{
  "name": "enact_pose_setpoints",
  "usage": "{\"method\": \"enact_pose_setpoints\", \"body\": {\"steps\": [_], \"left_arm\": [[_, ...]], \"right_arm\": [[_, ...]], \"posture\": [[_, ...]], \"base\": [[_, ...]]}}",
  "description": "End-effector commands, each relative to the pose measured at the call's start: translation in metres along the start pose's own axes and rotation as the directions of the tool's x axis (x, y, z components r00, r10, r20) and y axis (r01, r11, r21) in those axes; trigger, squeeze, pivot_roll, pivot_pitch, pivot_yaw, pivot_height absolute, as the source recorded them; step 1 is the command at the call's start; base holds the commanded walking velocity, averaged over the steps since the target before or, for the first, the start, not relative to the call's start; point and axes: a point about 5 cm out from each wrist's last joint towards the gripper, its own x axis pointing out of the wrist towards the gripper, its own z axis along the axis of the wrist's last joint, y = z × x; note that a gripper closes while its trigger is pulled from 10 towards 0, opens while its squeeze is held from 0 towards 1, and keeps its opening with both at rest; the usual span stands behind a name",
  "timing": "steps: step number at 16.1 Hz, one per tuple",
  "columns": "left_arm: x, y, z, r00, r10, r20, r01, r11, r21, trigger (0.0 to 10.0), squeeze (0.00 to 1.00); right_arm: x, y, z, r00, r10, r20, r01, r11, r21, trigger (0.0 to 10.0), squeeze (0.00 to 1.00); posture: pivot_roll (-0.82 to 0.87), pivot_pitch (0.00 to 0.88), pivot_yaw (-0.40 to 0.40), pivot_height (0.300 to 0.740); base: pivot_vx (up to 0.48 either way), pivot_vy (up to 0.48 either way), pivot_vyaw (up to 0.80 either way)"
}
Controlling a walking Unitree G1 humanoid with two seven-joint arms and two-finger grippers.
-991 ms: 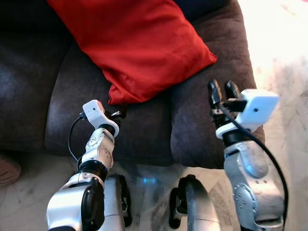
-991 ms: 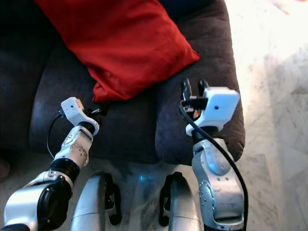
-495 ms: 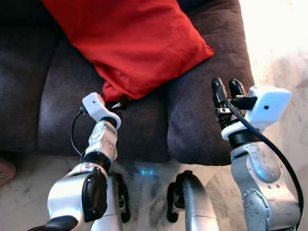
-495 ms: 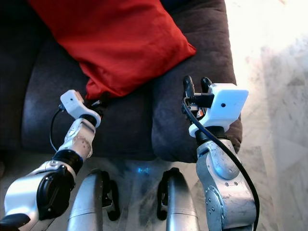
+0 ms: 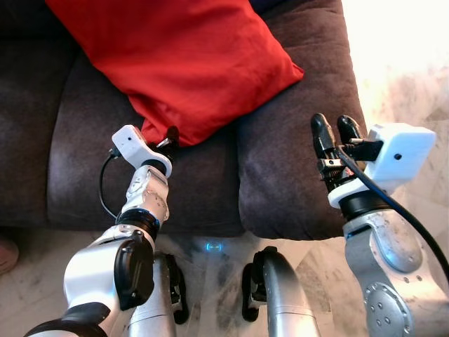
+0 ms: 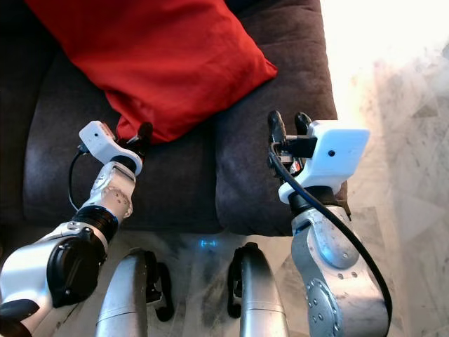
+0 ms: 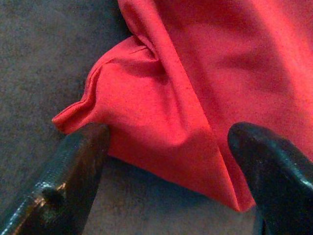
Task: Move the pillow to the sofa from floor
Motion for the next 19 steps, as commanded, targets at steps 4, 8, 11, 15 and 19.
{"method": "enact_pose_setpoints", "body": {"steps": [4,8,11,15,19], "left_arm": [[-0.0033,0.0124,-0.0096,0.996,0.067,-0.057,-0.070,0.996,-0.046,2.2,0.00],[-0.0038,0.0175,-0.0108,0.992,0.093,-0.083,-0.099,0.992,-0.076,0.0,0.00],[-0.0045,0.0188,-0.0143,0.989,0.100,-0.112,-0.111,0.988,-0.103,0.0,0.00],[-0.0041,0.0180,-0.0144,0.988,0.092,-0.122,-0.105,0.989,-0.105,0.0,0.00],[-0.0036,0.0180,-0.0129,0.989,0.085,-0.122,-0.098,0.990,-0.101,0.0,0.00]], "right_arm": [[-0.0093,-0.0027,0.0067,1.000,-0.008,-0.002,0.008,1.000,-0.005,10.0,0.00],[-0.0096,-0.0018,0.0056,1.000,-0.005,-0.020,0.005,1.000,0.000,10.0,0.00],[-0.0096,-0.0009,0.0045,1.000,-0.004,-0.027,0.004,1.000,0.004,10.0,0.00],[-0.0094,-0.0010,0.0035,0.999,-0.009,-0.036,0.010,1.000,0.004,10.0,0.00],[-0.0091,-0.0013,0.0015,0.999,-0.015,-0.044,0.015,1.000,0.003,10.0,0.00]], "posture": [[-0.21,0.540,-0.063,0.631],[-0.20,0.542,-0.061,0.631],[-0.20,0.543,-0.059,0.631],[-0.19,0.540,-0.056,0.631],[-0.18,0.534,-0.047,0.631]], "base": [[0.000,0.000,0.00],[0.000,0.000,0.00],[0.000,0.000,0.00],[0.000,0.000,0.00],[0.000,0.000,0.00]]}}
